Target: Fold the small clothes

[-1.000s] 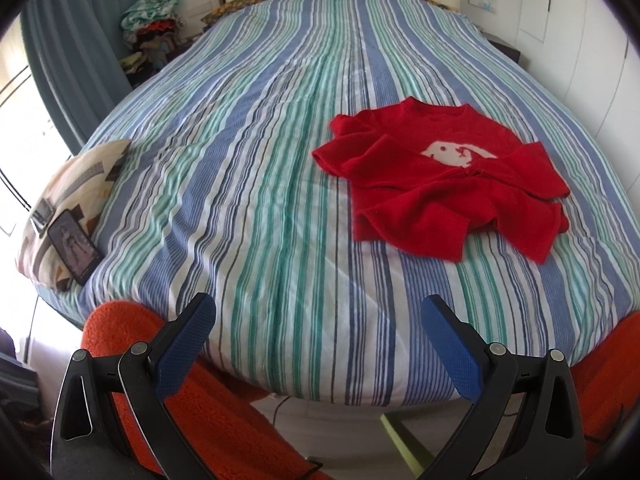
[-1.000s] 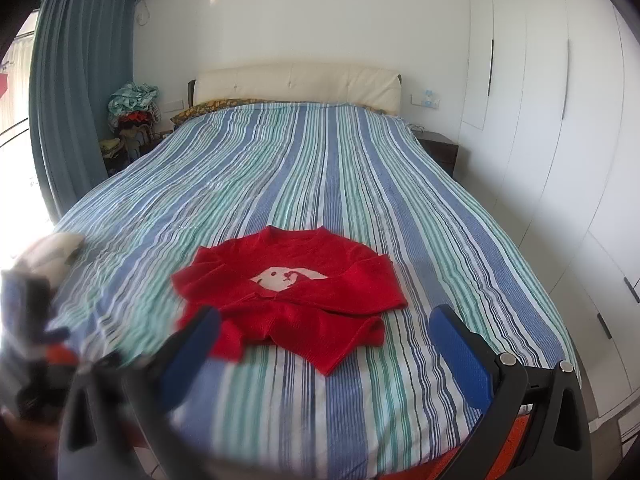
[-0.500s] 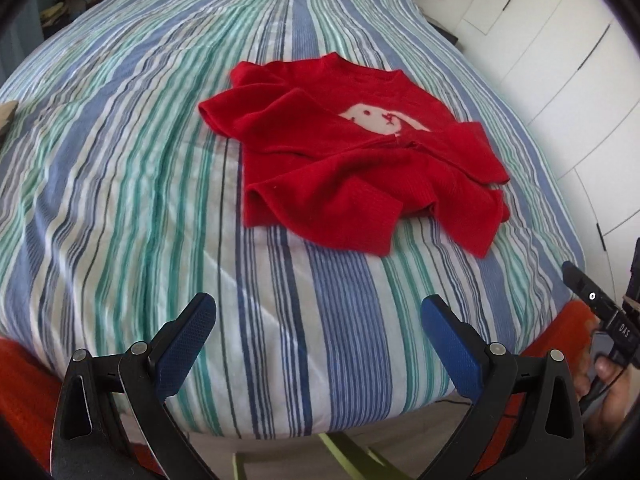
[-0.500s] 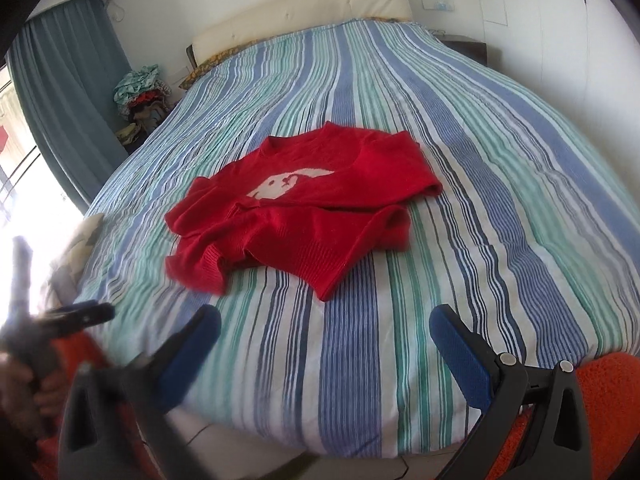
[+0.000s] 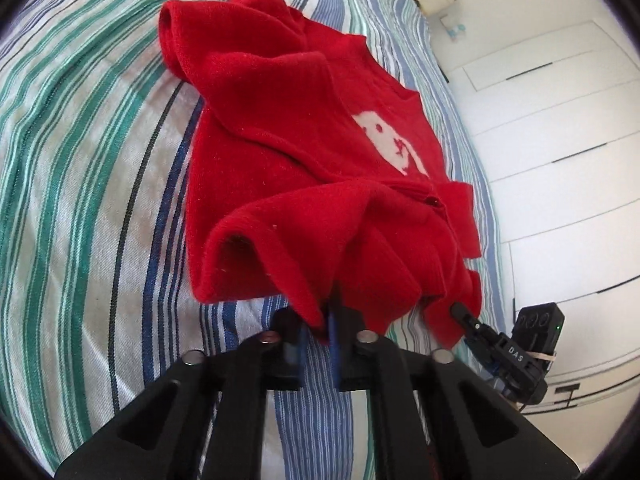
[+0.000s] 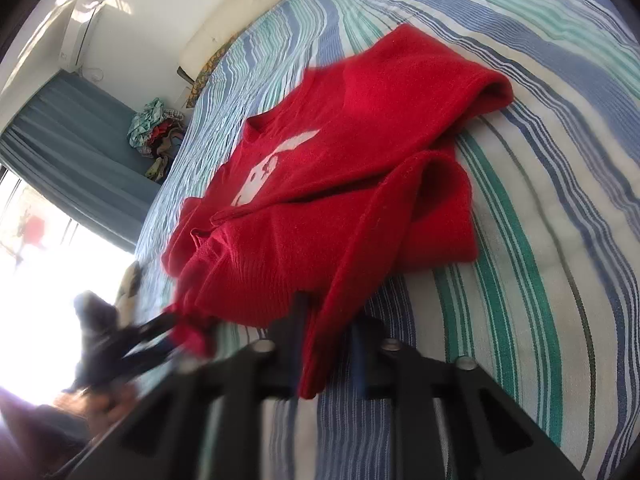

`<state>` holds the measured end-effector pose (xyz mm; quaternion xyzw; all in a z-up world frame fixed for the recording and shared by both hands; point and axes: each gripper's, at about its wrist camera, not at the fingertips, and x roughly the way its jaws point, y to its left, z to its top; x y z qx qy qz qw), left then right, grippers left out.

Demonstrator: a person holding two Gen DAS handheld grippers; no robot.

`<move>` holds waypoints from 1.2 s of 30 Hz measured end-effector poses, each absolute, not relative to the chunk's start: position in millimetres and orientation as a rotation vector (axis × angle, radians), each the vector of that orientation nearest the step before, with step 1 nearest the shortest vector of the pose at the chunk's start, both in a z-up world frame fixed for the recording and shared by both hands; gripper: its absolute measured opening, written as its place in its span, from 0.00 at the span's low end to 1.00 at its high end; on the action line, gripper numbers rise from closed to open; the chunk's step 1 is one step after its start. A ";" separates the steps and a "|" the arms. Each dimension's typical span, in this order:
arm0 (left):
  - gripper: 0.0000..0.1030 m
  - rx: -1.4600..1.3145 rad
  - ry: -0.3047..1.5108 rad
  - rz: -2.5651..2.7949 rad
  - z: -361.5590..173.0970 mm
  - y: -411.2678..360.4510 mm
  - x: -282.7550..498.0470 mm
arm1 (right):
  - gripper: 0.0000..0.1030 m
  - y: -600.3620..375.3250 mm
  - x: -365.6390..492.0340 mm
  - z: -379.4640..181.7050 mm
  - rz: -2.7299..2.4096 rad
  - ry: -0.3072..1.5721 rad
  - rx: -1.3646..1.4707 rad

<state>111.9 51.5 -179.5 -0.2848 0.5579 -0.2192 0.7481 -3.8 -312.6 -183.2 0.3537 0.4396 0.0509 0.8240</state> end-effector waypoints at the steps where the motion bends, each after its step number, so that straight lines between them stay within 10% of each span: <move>1: 0.03 -0.627 1.222 -0.496 -177.8 53.8 110.7 | 0.06 -311.9 -5.9 -179.9 0.112 0.933 0.749; 11: 0.05 -0.334 1.350 -0.631 -111.5 91.3 61.7 | 0.05 -332.2 -74.3 -103.7 0.253 0.960 0.852; 13: 0.19 -0.280 1.363 -0.596 -124.2 87.1 56.5 | 0.05 -332.9 -82.6 -108.0 0.219 1.046 0.828; 15: 0.58 -0.255 1.394 -0.527 -147.5 85.9 54.4 | 0.07 -327.1 -84.6 -124.2 0.168 1.109 0.775; 21: 0.65 -0.396 1.397 -0.526 -158.0 98.4 35.3 | 0.40 -325.0 -86.7 -177.7 0.127 1.220 0.836; 28: 0.62 -0.333 1.420 -0.557 -168.5 54.6 20.3 | 0.41 -324.3 -84.0 -185.5 0.199 1.229 0.913; 30: 0.06 -0.354 1.447 -0.575 -173.2 49.2 21.3 | 0.31 -320.5 -81.4 -185.4 0.226 1.237 0.902; 32: 0.05 -0.387 1.456 -0.560 -170.1 56.5 20.5 | 0.04 -312.7 -78.2 -181.5 0.231 1.254 0.843; 36: 0.05 -0.247 1.442 -0.502 -147.1 73.8 10.5 | 0.05 -301.9 -81.3 -157.3 0.204 1.317 0.701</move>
